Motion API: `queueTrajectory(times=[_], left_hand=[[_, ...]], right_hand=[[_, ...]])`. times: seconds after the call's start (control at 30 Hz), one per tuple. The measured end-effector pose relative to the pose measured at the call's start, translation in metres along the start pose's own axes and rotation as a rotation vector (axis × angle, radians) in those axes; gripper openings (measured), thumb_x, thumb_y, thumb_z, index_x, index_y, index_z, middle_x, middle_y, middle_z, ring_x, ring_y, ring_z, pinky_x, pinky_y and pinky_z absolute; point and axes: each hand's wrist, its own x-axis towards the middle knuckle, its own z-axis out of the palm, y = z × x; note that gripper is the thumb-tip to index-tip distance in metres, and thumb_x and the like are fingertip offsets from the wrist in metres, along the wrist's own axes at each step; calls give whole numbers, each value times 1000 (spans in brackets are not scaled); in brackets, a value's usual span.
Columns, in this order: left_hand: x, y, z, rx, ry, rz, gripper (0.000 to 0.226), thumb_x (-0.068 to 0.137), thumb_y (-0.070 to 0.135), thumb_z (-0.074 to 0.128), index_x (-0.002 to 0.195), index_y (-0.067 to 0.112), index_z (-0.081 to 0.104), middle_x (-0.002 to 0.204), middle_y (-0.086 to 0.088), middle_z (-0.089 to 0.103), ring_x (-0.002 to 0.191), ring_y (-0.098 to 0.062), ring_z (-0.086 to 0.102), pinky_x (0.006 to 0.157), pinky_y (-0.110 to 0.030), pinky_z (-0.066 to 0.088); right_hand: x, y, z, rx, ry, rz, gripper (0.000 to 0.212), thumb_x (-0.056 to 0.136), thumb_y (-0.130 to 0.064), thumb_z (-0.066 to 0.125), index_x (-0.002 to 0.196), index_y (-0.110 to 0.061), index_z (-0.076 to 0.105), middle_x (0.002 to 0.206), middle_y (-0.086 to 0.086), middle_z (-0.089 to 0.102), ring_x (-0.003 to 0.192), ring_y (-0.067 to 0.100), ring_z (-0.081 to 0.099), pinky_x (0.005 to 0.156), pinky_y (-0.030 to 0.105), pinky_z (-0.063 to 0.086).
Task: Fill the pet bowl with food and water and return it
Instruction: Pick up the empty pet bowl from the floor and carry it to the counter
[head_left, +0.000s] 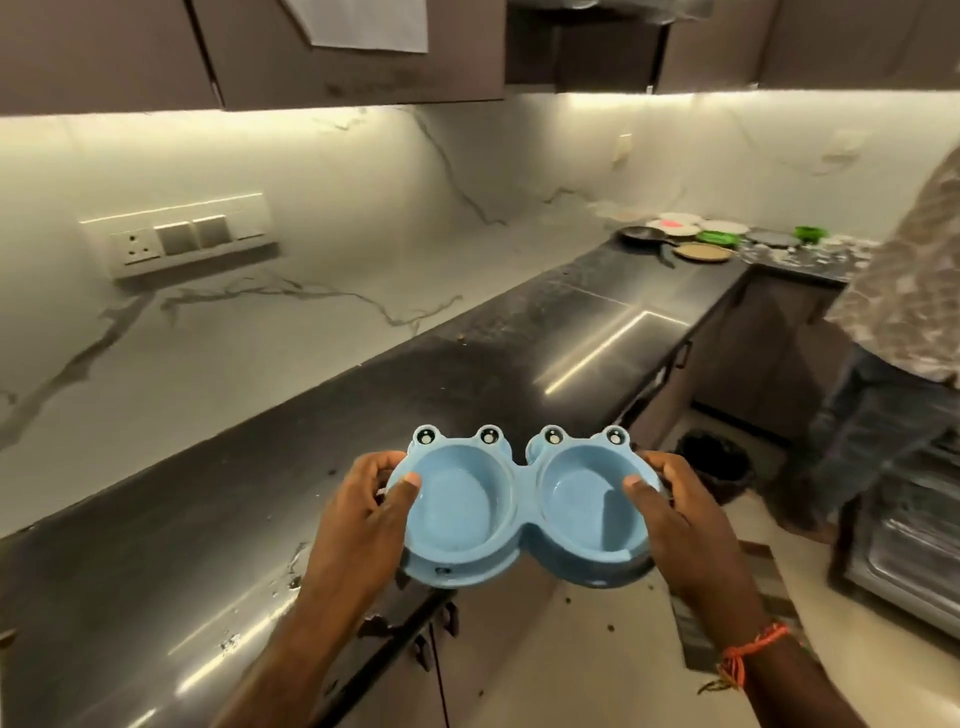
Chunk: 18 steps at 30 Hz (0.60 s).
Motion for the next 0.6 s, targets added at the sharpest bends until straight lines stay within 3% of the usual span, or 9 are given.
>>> queueTrajectory(times=[0.2,0.33,0.47,0.6], left_hand=[[65,-27,-4,156,186,-50,5,104,37,57,108,35,59,97,12,67,85,-12,67,60,-24,53],[91,-46,-16,226,249,-120,11,104,37,57,113,33,58,97,12,68,78,-11,70,54,-18,53],[108,-68,-25,255,311,-210,11,103,36,59,114,34,58,101,10,69,79,-8,71,49,-15,53],[116,-91,-25,312,395,-293,12,100,34,64,110,40,60,98,18,66,79,-3,68,49,-12,50]], right_hand=[[97,-1,76,-53,-184,-108,13,101,-35,58,113,-38,58,100,-19,63,89,4,61,63,22,44],[143,-5,124,-117,-325,-175,15,100,-32,59,115,-34,60,99,-13,67,90,7,63,63,18,44],[178,-9,172,-225,-465,-220,24,101,-30,58,124,-25,62,110,9,65,96,24,62,77,36,54],[197,-7,206,-323,-564,-280,28,100,-33,56,127,-27,60,109,10,59,98,23,54,87,39,52]])
